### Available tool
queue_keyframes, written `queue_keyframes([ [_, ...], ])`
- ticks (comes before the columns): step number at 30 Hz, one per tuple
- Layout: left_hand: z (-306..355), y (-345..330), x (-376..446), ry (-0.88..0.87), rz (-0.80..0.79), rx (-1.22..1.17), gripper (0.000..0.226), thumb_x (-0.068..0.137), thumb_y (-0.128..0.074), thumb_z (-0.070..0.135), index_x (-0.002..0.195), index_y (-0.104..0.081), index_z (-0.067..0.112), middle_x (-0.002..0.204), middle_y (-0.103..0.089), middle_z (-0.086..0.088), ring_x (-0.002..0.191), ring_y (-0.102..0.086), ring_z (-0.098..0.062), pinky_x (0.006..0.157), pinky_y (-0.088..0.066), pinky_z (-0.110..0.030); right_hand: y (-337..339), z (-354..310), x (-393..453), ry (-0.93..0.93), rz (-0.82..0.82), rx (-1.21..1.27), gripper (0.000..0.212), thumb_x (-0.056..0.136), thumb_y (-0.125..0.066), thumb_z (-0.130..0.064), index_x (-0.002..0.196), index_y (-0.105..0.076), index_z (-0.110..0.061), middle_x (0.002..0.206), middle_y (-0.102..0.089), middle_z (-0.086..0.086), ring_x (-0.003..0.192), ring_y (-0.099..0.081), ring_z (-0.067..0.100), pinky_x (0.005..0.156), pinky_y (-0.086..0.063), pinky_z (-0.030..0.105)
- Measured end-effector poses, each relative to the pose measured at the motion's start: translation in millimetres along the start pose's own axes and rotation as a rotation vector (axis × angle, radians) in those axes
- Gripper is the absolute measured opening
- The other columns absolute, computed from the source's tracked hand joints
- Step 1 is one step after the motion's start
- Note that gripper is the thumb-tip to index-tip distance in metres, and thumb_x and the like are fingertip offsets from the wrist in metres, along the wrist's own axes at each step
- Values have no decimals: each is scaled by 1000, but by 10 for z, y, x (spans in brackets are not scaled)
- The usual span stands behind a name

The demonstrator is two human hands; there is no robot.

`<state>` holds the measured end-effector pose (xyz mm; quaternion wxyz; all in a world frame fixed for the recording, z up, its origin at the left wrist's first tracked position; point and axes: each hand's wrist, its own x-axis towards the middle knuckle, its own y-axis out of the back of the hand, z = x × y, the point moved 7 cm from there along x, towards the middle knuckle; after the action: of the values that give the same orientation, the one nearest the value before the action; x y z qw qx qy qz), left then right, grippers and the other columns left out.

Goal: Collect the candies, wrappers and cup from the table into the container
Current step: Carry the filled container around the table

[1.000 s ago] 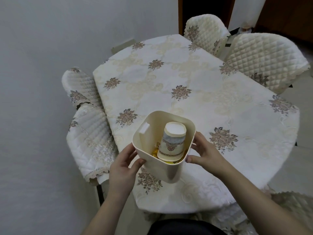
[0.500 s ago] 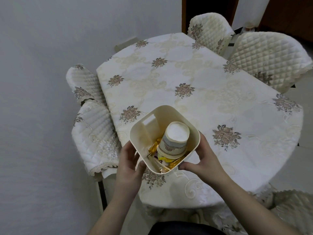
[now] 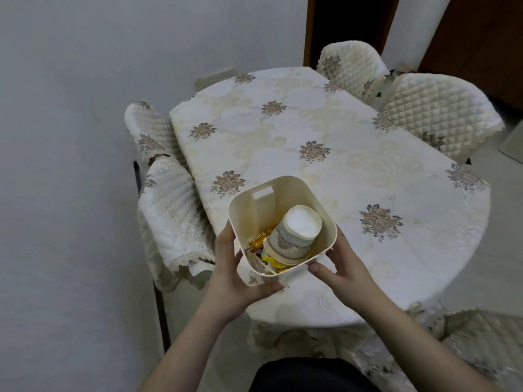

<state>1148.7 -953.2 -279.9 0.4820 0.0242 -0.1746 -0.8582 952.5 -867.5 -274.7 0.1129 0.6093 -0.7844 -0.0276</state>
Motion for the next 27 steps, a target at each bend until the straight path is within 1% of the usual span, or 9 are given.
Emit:
queue_keyframes([
  [2,-12,138,-110,24,1,-19,129,53,-95,54,156,-19,32,157,-33,-2,143,-39,-19,108,-47,-50,-109,-53,-77,-13,-19,-4,70,81,-64,-57,141,-28,-49,148,-36,-16,134,-39,7,100,-40,16],
  [5,-17,328,-273,40,-14,-60,133,53,-96,52,157,-13,45,161,-31,16,146,-34,-5,113,-42,-35,-281,-124,-209,-37,-38,-30,71,79,-64,-59,139,-27,-54,146,-37,-16,131,-41,2,94,-42,13],
  [7,-20,419,-397,33,-18,-81,131,54,-96,45,156,-15,46,158,-32,25,146,-33,-3,114,-39,-37,-400,-191,-295,-50,-45,-56,70,76,-65,-61,135,-26,-60,145,-36,-18,128,-40,-3,91,-42,9],
  [11,-16,576,-628,8,-25,-75,122,58,-94,27,157,-22,34,159,-38,11,144,-39,-12,114,-39,-50,-614,-356,-454,-49,-33,-104,73,77,-63,-63,139,-24,-55,146,-34,-22,130,-38,-5,92,-40,7],
  [13,33,649,-639,-11,-57,-76,120,60,-92,25,158,-22,27,159,-39,6,145,-39,-13,114,-39,-51,-683,-433,-513,-51,-17,-87,77,78,-64,-61,142,-25,-49,146,-37,-20,131,-39,-1,95,-43,12],
  [16,153,713,-600,-44,-110,-84,119,62,-92,29,158,-22,32,157,-40,14,145,-36,-10,115,-39,-48,-711,-572,-618,-42,30,-46,75,79,-66,-58,142,-27,-46,143,-43,-18,130,-44,5,97,-48,27],
  [19,248,679,-636,-63,-135,-96,117,62,-92,32,158,-24,33,156,-39,12,145,-37,-11,112,-41,-45,-675,-688,-781,-28,72,-34,72,81,-66,-55,142,-29,-45,141,-45,-19,130,-44,6,97,-48,26],
  [24,337,423,-811,-101,-202,-114,116,64,-90,34,158,-24,27,155,-35,5,143,-38,-11,105,-48,-29,-516,-705,-1170,-67,164,-47,74,79,-67,-57,142,-30,-45,141,-45,-20,129,-45,6,98,-50,37],
  [27,421,197,-896,-112,-262,-129,116,65,-89,36,159,-22,28,154,-35,12,144,-36,-8,103,-46,-20,-383,-687,-1430,-94,213,-36,76,77,-68,-56,142,-30,-44,143,-43,-18,130,-44,7,99,-49,42],
])
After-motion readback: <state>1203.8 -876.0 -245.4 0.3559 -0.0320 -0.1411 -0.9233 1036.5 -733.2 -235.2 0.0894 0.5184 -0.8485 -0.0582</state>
